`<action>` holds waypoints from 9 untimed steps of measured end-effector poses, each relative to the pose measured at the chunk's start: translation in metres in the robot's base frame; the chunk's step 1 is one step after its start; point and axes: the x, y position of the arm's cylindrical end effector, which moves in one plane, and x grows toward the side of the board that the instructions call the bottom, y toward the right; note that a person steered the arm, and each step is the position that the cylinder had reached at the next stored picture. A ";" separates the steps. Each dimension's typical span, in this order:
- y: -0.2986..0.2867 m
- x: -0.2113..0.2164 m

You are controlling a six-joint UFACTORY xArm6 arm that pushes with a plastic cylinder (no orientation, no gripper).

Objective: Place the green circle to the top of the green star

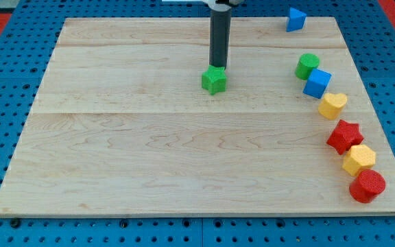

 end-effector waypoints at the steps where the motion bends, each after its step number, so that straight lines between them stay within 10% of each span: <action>1: -0.014 0.031; 4: -0.007 -0.017; 6: 0.174 -0.102; 9: 0.182 0.010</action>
